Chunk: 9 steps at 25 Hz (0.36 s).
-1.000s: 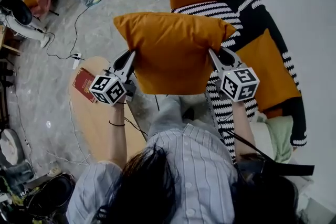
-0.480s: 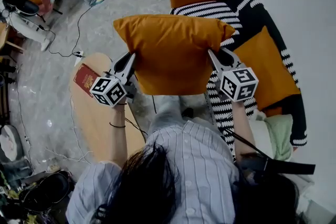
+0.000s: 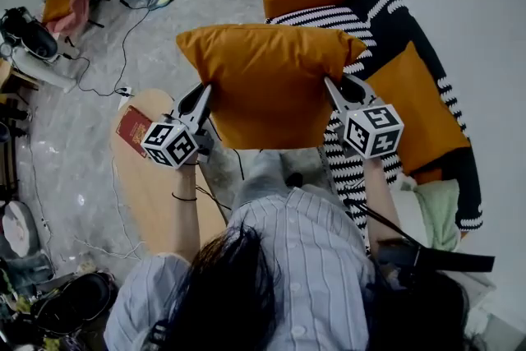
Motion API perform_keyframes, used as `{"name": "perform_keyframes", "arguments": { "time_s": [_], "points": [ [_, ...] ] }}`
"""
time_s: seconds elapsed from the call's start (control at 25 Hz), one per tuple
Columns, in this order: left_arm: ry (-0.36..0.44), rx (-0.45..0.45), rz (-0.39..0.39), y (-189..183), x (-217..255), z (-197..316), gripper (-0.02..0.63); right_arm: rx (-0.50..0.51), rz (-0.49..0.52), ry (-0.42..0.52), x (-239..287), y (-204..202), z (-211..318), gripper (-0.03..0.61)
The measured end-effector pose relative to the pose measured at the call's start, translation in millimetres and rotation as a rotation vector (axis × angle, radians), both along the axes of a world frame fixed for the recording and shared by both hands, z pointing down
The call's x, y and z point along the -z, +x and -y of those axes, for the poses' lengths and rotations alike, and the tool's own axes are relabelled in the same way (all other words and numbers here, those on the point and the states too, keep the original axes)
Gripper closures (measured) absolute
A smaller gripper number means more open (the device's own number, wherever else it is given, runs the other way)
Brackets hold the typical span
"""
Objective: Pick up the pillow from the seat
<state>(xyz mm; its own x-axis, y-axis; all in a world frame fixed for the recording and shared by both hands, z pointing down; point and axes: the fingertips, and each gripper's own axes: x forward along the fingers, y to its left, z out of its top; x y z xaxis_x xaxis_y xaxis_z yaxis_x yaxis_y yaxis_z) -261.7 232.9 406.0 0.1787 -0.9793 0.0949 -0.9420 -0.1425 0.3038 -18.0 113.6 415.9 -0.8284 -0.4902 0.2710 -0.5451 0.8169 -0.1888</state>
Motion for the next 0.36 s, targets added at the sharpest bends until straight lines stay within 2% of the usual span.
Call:
{"name": "perform_keyframes", "arguments": {
  "time_s": [0.36],
  "points": [
    [-0.006, -0.013, 0.002, 24.1, 15.1, 7.7, 0.561, -0.011, -0.007, 0.001, 16.3, 25.6, 5.2, 0.494]
  ]
}}
